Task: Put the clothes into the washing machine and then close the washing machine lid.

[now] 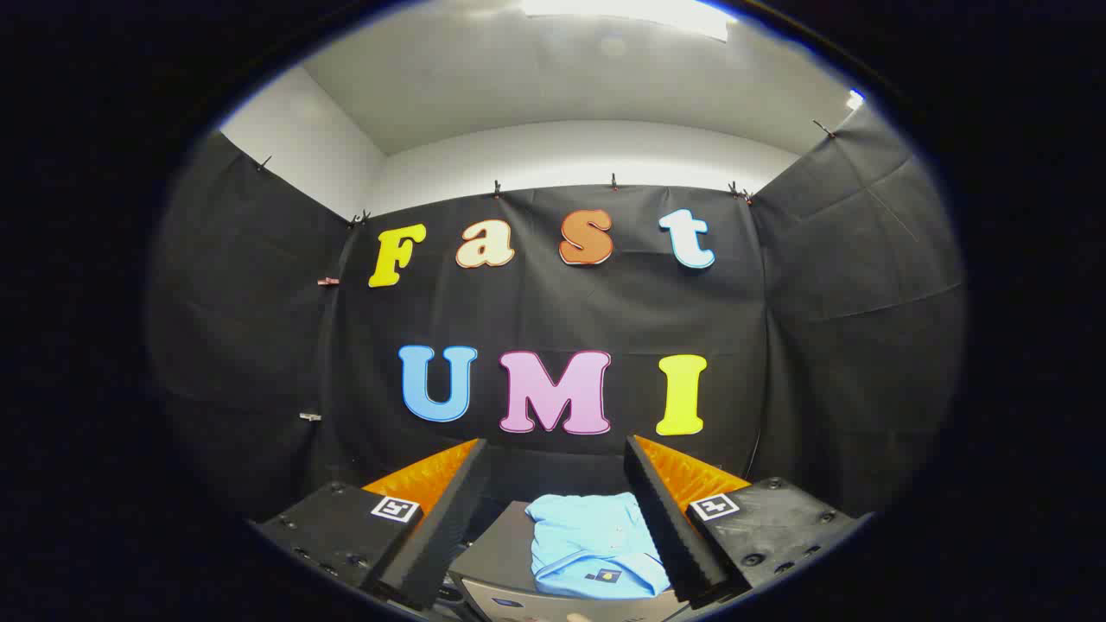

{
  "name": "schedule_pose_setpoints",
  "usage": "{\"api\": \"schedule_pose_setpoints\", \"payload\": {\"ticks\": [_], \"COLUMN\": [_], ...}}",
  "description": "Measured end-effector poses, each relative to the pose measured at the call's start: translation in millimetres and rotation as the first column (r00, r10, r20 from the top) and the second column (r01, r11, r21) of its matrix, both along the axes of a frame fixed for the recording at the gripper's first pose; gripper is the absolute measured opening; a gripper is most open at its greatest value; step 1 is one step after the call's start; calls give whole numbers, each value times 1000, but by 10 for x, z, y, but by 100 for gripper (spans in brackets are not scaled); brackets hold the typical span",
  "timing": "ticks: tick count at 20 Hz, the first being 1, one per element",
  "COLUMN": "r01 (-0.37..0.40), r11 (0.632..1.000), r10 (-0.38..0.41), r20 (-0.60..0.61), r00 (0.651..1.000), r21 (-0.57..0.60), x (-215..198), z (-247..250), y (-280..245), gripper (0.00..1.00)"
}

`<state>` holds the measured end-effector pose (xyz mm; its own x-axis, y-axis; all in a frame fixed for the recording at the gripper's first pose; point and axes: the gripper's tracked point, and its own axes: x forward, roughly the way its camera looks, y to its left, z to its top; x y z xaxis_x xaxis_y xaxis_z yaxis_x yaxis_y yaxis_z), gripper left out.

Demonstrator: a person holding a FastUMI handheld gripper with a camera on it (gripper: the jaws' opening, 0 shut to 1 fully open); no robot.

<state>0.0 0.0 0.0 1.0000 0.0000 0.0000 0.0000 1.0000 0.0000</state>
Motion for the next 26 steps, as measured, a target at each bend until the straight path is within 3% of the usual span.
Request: {"api": "schedule_pose_setpoints", "payload": {"ticks": [18, 26], "r01": [7, 20], "r11": [1000, 1000], "r10": [-7, -20], "r20": [-9, -37], "r00": [1000, 999], "r21": [-5, -3], "x": [-26, 313], "z": [26, -58], "y": [-40, -174], "gripper": [98, 98]}}
